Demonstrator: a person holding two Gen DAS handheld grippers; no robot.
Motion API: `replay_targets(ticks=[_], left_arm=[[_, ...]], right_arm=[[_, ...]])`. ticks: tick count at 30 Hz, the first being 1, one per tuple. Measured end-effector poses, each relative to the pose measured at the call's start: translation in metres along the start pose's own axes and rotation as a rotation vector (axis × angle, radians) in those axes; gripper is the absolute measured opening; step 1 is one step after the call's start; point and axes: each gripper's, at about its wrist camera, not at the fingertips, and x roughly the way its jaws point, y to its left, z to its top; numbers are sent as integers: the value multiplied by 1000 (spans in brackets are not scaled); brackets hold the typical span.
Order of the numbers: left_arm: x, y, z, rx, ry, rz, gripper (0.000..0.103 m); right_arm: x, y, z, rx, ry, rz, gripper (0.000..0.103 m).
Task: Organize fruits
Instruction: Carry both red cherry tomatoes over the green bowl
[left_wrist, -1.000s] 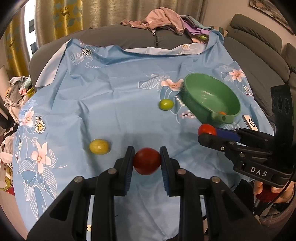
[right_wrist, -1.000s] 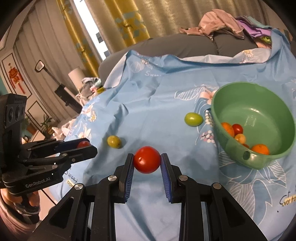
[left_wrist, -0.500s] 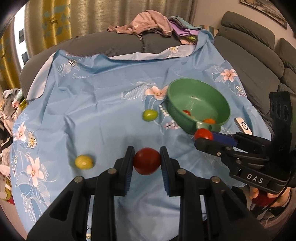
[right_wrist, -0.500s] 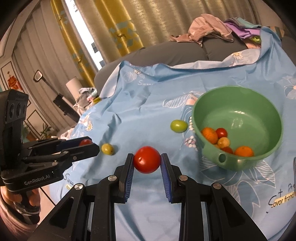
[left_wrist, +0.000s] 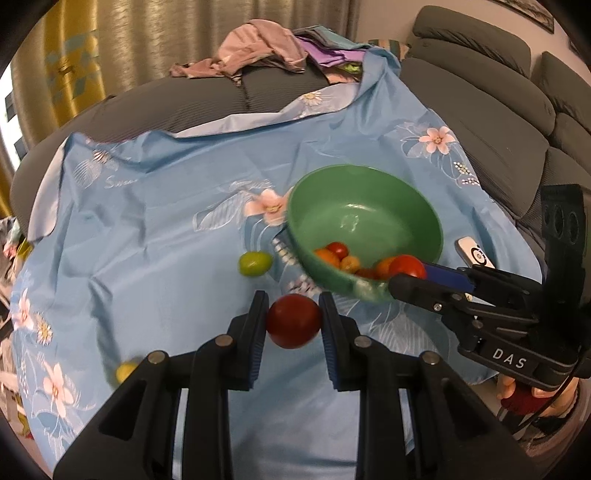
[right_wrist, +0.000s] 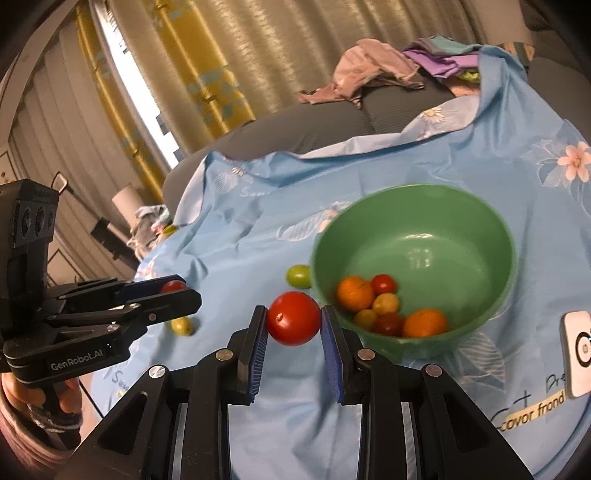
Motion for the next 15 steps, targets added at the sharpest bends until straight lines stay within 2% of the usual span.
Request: replay_targets(ticks=[15], left_arm=[[69,-33,46,64,38,-70,28]], right_arm=[[3,-58,19,63,-27,-107,31]])
